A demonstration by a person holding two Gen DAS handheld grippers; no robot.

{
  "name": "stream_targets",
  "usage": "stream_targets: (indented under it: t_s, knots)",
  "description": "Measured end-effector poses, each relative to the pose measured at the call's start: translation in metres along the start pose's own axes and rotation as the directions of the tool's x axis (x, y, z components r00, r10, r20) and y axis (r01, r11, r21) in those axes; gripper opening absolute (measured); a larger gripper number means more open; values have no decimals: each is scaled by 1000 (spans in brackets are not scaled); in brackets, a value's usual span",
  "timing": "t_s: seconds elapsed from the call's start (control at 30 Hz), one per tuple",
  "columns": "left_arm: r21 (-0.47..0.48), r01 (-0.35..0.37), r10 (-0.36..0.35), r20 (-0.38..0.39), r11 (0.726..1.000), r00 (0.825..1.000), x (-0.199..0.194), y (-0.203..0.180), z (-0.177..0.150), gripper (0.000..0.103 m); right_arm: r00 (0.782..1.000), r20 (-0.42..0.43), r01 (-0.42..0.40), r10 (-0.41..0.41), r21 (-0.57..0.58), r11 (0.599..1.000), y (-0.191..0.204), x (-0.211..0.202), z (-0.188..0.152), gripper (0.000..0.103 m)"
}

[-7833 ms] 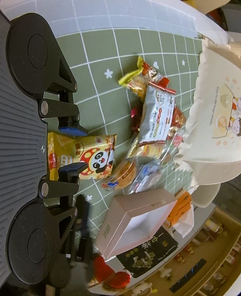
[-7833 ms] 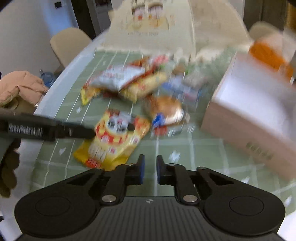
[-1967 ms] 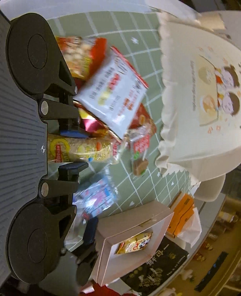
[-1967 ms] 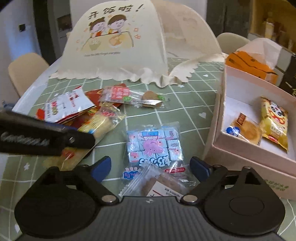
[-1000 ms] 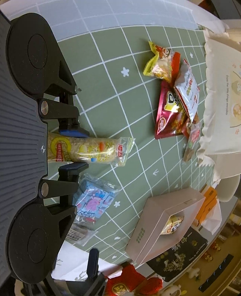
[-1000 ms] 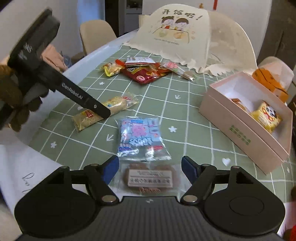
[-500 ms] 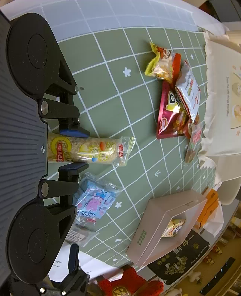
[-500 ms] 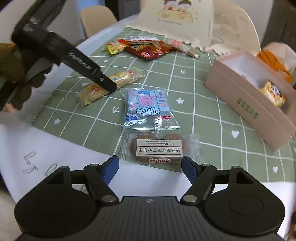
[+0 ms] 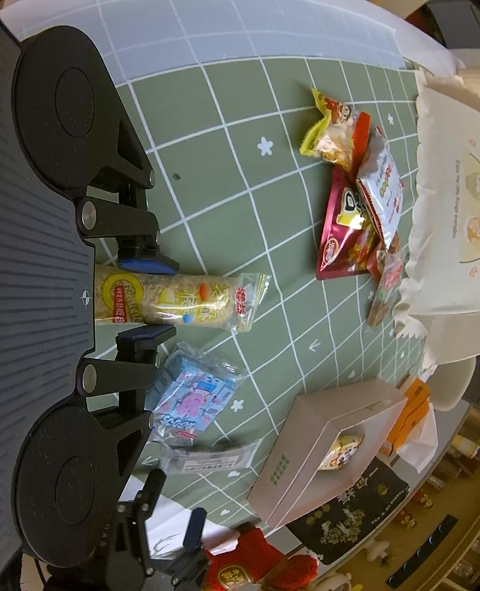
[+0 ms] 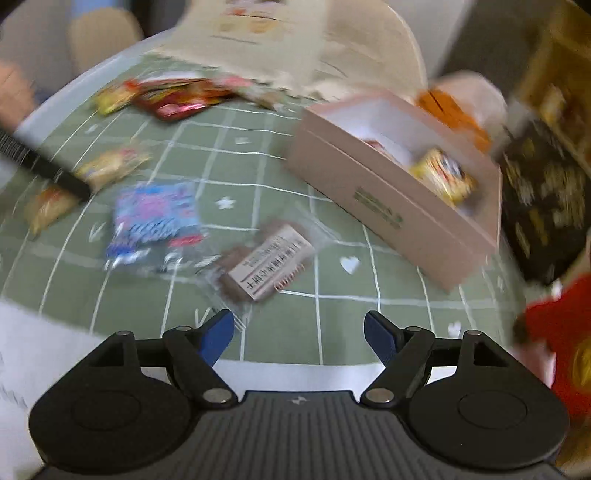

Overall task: Organize snacks
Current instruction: 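Grasp the brown cookie packet with the right gripper while the left gripper lifts the cracker bag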

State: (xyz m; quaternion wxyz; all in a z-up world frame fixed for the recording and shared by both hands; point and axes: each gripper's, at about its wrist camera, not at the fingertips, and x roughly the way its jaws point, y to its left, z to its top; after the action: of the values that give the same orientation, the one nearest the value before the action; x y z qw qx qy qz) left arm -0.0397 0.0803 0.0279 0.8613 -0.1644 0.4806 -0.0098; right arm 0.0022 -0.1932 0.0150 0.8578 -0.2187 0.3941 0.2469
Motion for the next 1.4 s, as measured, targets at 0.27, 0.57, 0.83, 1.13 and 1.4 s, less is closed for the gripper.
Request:
stream_targets:
  t_s: [0.27,0.57,0.83,1.13,1.4]
  knots:
    - [17,-7,8,-21,1000,1000,1,-2,4,34,990,-35,-115,136,356,928,-24,29,28,84]
    - [-2,28,-28,-102,1000,994,6,4,17,34,999,-36,-4,16,328,945,-5,51,41,103]
    - [-65,53,-57,-62,996,996,3,11,13,34,998,-8,-59,63,263,963,-4,42,36,87]
    - [-57,16,-19,-48,998,999,7,3,16,34,993,40,-113,107,183,977,11,20,34,38]
    - [161,-80,82,-4,984,997,23,-28,28,34,996,50,-84,76,187,979,0,2,22,38]
